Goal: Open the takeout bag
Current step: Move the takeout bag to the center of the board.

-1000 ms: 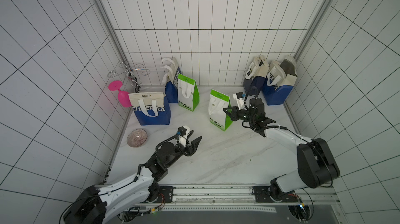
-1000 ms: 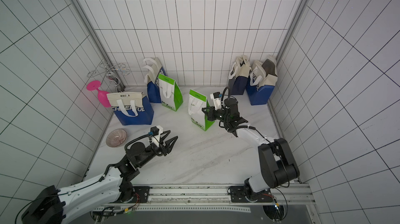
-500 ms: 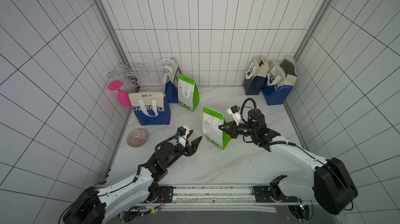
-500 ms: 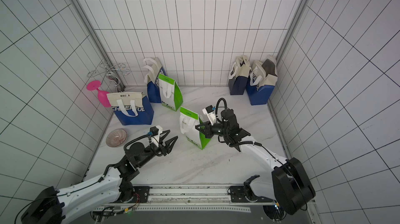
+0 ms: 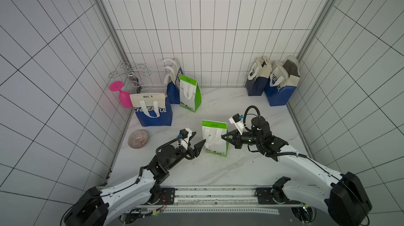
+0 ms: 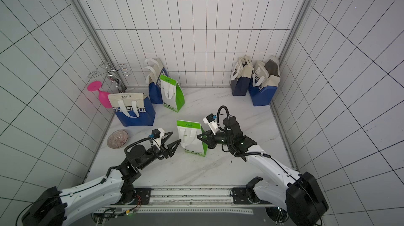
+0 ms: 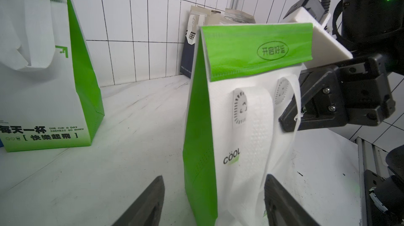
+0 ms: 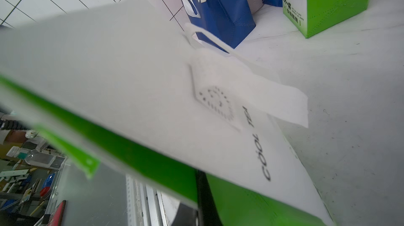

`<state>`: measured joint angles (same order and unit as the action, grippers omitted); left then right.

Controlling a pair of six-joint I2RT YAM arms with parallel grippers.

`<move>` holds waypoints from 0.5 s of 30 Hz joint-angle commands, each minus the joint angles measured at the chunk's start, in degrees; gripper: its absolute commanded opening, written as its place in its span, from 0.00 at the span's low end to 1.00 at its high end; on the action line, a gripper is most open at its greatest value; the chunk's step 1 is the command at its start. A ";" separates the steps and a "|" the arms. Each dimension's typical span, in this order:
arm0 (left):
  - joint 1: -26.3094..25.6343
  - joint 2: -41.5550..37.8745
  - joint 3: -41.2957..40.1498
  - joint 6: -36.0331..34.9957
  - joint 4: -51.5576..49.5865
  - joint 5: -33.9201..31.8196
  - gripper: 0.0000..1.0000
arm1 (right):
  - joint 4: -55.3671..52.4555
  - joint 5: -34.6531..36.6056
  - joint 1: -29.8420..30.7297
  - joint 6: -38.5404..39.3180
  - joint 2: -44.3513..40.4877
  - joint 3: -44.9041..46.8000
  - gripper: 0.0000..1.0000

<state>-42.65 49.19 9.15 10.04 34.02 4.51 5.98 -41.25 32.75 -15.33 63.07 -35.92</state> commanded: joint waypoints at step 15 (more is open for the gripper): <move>-0.14 22.68 4.61 -2.36 17.82 10.68 0.63 | -6.28 6.82 0.43 -0.38 -3.48 3.84 0.22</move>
<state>-42.65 69.65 12.03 8.40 46.48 12.36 1.96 -36.71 32.75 -15.84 60.99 -34.89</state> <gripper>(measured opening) 0.637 0.212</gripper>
